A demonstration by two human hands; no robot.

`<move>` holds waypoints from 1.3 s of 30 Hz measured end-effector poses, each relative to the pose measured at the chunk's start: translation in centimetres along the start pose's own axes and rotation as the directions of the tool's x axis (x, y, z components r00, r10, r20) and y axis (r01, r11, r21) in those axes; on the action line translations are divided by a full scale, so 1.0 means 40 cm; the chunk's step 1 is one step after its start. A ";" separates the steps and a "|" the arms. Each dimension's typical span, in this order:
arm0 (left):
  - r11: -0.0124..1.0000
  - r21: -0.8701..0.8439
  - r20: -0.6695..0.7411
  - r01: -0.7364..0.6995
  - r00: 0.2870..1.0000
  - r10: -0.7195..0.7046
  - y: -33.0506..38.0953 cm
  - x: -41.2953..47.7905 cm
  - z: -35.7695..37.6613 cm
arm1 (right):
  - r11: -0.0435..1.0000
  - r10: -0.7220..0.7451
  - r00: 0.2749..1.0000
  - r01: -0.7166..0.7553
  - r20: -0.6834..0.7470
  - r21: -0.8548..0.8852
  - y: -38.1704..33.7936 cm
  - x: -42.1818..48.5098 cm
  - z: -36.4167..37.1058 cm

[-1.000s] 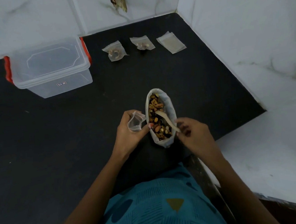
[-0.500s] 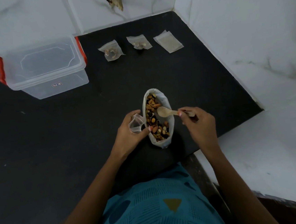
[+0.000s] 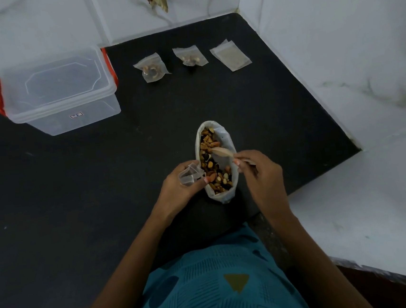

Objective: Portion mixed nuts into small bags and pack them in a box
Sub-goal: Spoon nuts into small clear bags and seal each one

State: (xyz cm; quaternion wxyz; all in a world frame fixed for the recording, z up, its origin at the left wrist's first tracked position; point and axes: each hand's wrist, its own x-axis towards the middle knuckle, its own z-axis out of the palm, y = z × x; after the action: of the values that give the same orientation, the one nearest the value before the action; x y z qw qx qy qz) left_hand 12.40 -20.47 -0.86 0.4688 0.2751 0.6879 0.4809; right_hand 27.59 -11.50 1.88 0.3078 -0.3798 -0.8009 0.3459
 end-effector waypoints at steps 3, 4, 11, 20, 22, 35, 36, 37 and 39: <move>0.999 -0.046 -0.026 0.005 1.000 -0.006 0.006 -0.002 0.005 | 0.990 -0.123 0.987 0.129 0.100 -0.055 -0.001 0.022 0.019; 0.998 -0.062 -0.041 0.004 0.999 -0.006 0.006 -0.002 0.006 | 0.980 -0.169 0.977 0.180 0.132 -0.082 0.001 0.029 0.026; 0.996 -0.088 -0.085 0.003 0.996 -0.010 0.000 -0.002 0.004 | 0.890 -0.316 0.882 0.403 0.349 -0.213 0.061 0.030 -0.022; 0.996 -0.091 -0.075 -0.006 0.997 -0.001 -0.002 -0.002 0.007 | 0.980 -0.180 0.974 0.189 0.140 -0.055 0.052 0.020 -0.116; 0.996 -0.089 -0.069 -0.005 0.998 -0.001 -0.003 -0.002 0.006 | 0.987 -0.148 0.978 0.155 0.148 -0.042 0.022 0.004 -0.106; 0.998 -0.055 -0.064 -0.028 0.998 0.024 -0.005 -0.002 0.005 | 0.995 -0.038 0.997 0.044 0.067 -0.092 0.031 -0.021 -0.052; 0.998 -0.052 -0.060 -0.027 0.998 0.024 -0.004 -0.003 0.005 | 0.997 -0.040 0.998 0.043 0.041 -0.069 0.028 -0.018 -0.058; 0.998 -0.050 -0.052 -0.024 0.998 0.021 -0.005 -0.002 0.005 | 0.998 -0.044 0.999 0.045 0.024 -0.043 0.022 -0.017 -0.064; 0.998 -0.054 -0.036 -0.014 0.999 0.012 -0.005 -0.002 0.005 | 0.998 -0.055 0.998 0.055 0.028 -0.013 0.006 -0.022 -0.066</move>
State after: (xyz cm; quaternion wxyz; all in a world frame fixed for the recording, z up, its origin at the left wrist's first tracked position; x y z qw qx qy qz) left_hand 12.61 -20.53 -1.02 0.4608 0.2582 0.6812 0.5070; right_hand 30.14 -11.26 2.99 0.3032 -0.3549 -0.8176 0.3370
